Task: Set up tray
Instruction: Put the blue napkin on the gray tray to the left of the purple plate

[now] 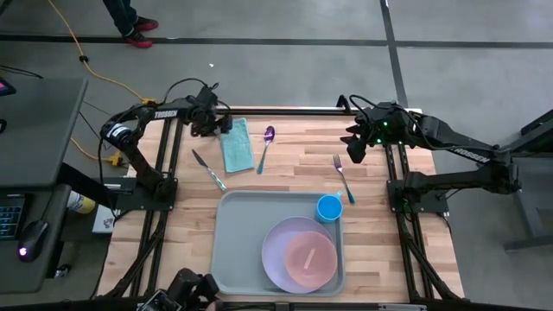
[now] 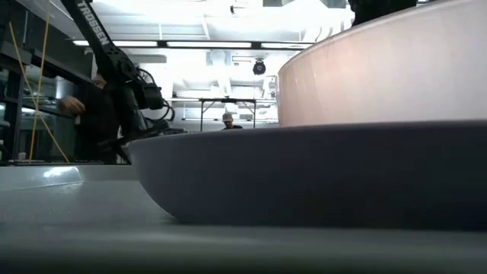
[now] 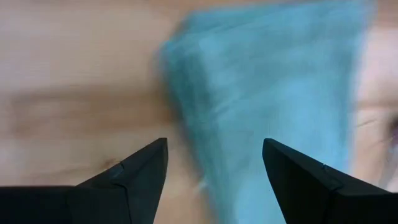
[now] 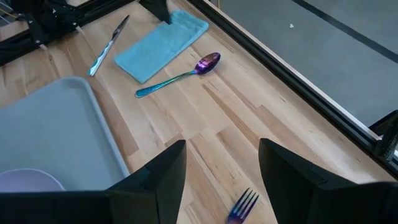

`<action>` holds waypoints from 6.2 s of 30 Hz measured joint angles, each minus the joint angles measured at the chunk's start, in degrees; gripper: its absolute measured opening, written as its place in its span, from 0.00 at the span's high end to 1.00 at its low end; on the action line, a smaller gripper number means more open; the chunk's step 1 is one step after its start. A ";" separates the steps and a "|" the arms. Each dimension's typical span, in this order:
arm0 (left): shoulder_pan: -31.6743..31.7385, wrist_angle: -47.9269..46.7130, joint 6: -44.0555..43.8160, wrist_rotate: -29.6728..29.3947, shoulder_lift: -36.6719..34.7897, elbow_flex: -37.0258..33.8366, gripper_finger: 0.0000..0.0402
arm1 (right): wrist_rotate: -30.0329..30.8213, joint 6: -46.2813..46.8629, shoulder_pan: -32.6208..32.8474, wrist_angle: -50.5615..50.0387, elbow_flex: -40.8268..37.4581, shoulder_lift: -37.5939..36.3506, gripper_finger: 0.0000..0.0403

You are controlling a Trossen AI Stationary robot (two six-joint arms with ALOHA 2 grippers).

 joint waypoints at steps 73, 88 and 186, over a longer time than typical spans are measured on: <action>-5.64 2.08 3.37 -3.55 4.91 0.49 0.53 | -0.11 -2.17 -0.02 0.02 0.01 0.00 0.56; -5.85 4.00 4.62 -2.67 5.35 0.38 0.79 | -0.52 -2.00 -0.03 0.00 0.01 0.00 0.56; -63.23 -8.77 -7.26 -33.57 -54.43 0.41 0.97 | 0.35 -3.06 0.02 -0.02 0.01 0.00 0.56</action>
